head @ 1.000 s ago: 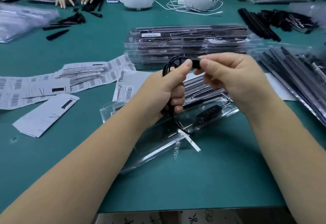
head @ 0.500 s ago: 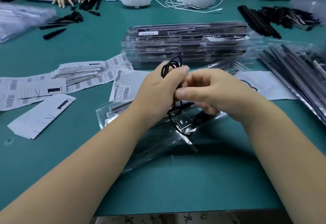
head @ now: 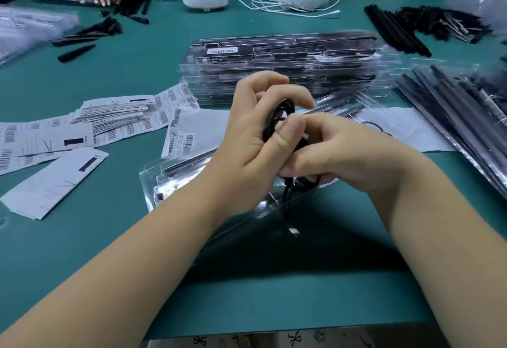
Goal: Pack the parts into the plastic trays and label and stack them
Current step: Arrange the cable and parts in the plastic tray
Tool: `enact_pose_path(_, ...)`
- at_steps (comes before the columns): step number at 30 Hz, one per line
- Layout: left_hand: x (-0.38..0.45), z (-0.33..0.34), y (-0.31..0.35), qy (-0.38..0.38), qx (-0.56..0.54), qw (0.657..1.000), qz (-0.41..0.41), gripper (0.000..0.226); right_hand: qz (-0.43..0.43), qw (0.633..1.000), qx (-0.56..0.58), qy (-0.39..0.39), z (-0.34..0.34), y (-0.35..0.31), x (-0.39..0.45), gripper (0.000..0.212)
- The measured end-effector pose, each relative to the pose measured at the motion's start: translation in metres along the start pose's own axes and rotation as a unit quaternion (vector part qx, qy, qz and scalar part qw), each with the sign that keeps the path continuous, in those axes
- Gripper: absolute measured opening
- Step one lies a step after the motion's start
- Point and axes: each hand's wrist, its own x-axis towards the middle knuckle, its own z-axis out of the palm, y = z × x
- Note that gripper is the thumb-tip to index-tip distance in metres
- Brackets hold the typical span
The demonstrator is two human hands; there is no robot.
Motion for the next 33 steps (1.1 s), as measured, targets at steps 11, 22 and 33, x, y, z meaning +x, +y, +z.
enact_pose_path(11,0.0,0.004,-0.008,-0.167,0.089,0.969,-0.161,0.036,0.008,0.996,0.073,0.053,-0.024,0.0,-0.003,0.016)
enact_pose_path(22,0.013,-0.012,-0.01,-0.332,-0.159,0.871,-0.326,0.038,-0.151,0.896,-0.383,0.17,-0.016,0.007,0.005,0.032)
enact_pose_path(33,0.013,-0.037,-0.033,-0.267,-0.387,0.813,-0.343,0.111,-0.219,0.927,-0.271,0.141,0.015,-0.003,0.014,0.02)
